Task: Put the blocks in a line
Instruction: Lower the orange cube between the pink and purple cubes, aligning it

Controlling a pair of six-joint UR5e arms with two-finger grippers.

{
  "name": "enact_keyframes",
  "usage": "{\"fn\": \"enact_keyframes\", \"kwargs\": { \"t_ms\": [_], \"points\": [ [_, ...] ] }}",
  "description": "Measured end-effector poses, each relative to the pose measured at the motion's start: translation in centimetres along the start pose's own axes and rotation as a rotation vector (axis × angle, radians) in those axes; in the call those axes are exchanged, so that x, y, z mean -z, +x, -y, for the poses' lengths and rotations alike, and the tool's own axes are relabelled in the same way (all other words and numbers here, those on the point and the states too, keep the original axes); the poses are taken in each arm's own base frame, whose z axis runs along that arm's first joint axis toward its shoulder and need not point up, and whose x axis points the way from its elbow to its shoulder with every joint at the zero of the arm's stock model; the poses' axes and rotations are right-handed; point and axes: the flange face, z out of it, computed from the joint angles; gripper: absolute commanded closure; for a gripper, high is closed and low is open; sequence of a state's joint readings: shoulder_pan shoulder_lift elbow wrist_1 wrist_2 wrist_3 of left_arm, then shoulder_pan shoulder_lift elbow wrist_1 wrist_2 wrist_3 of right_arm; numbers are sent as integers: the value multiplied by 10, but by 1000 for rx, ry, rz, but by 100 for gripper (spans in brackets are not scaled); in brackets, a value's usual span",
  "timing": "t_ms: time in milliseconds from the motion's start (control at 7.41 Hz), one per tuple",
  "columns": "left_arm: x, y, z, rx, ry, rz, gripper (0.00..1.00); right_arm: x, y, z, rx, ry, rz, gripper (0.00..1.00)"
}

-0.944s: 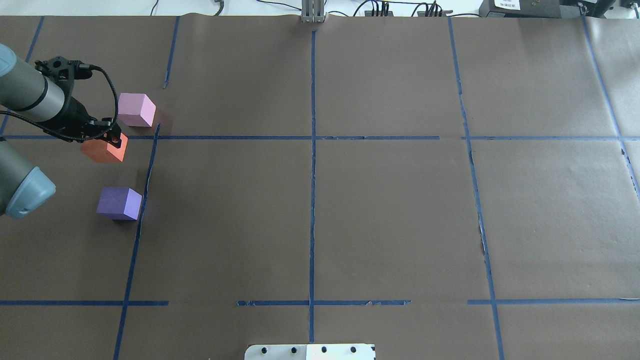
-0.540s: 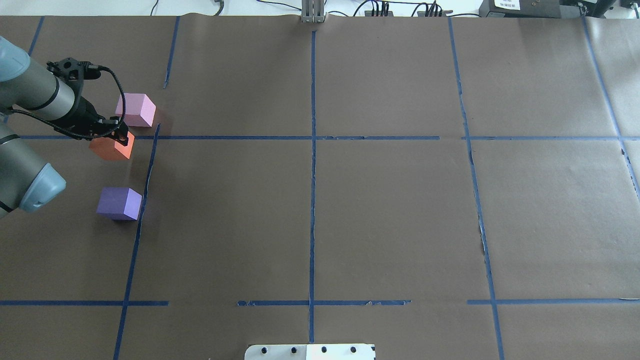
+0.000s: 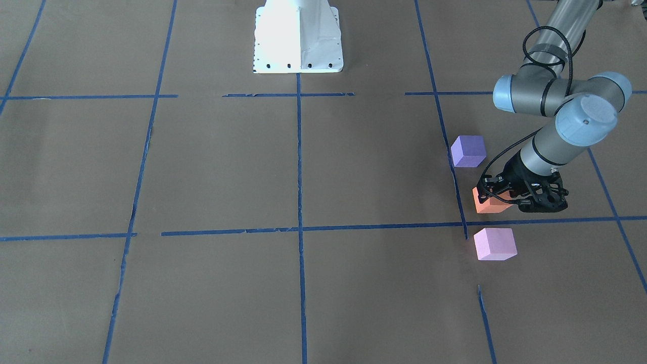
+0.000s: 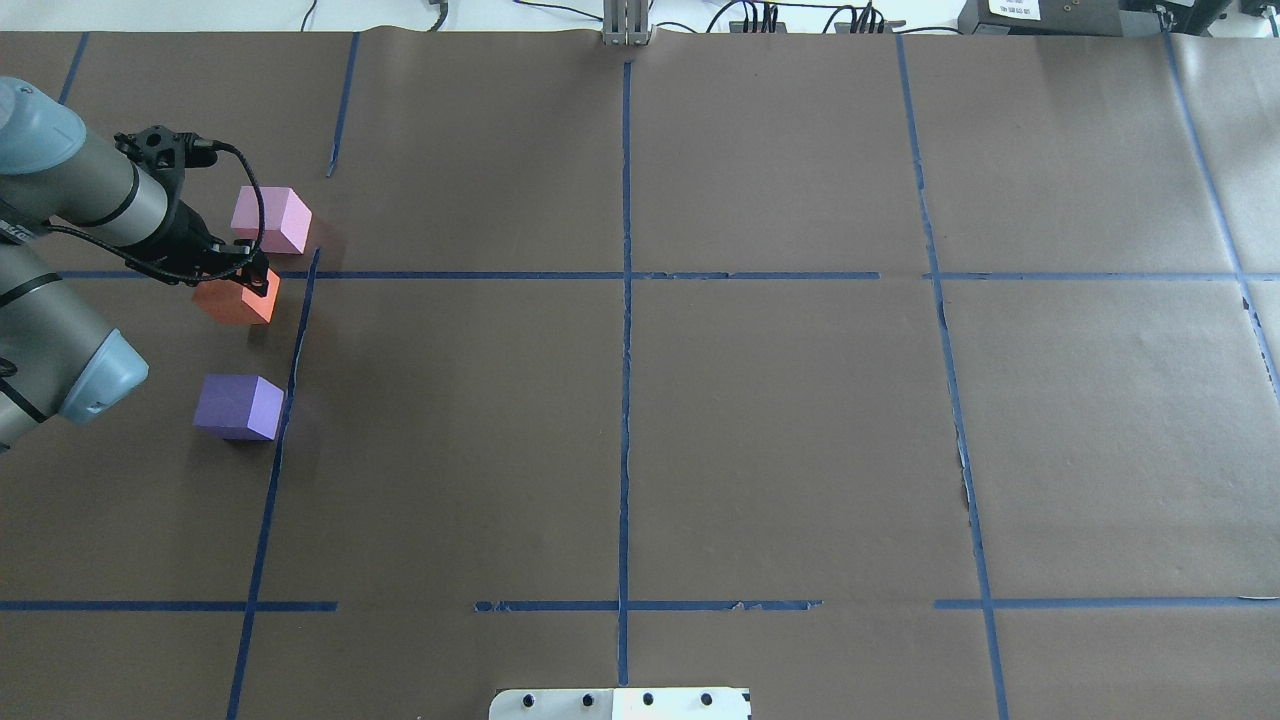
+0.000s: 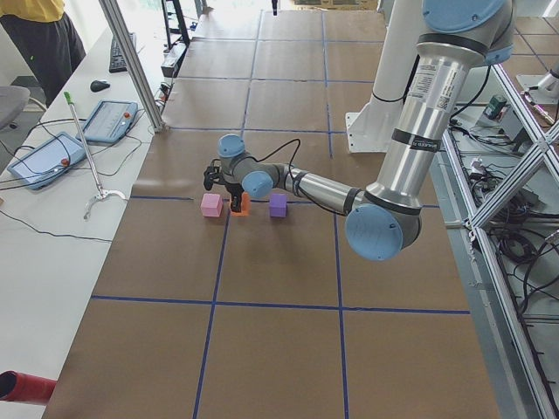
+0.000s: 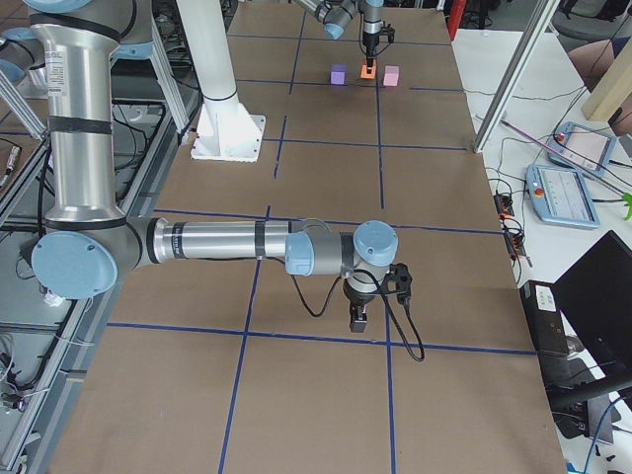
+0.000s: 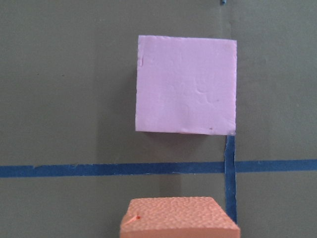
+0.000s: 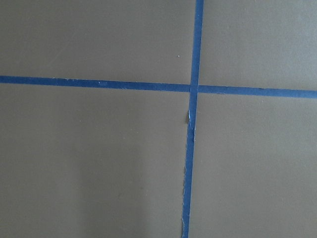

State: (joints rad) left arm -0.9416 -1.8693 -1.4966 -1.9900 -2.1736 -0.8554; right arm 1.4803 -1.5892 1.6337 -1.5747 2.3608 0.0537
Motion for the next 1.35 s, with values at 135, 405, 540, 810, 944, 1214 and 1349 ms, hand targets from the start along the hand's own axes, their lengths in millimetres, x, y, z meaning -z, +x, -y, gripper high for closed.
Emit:
{"fn": "enact_keyframes", "kwargs": {
  "t_ms": [135,405,540,810,944,1214,1349],
  "points": [
    [-4,2,-1,14,-6,1,83,0,0,0,0,0,0,0],
    [-10,8,-3,21,-14,-1,83,0,0,0,0,0,0,0],
    [-12,9,-4,20,-17,-1,82,0,0,0,0,0,0,0],
    [-14,11,-4,19,-18,-2,79,0,0,0,0,0,0,0],
    [-15,11,-4,17,-18,-3,75,0,0,0,0,0,0,0],
    [-18,9,-3,15,-17,-5,72,0,0,0,0,0,0,0],
    [-20,9,-3,14,-17,-6,57,0,0,0,0,0,0,0]
  ]
}}
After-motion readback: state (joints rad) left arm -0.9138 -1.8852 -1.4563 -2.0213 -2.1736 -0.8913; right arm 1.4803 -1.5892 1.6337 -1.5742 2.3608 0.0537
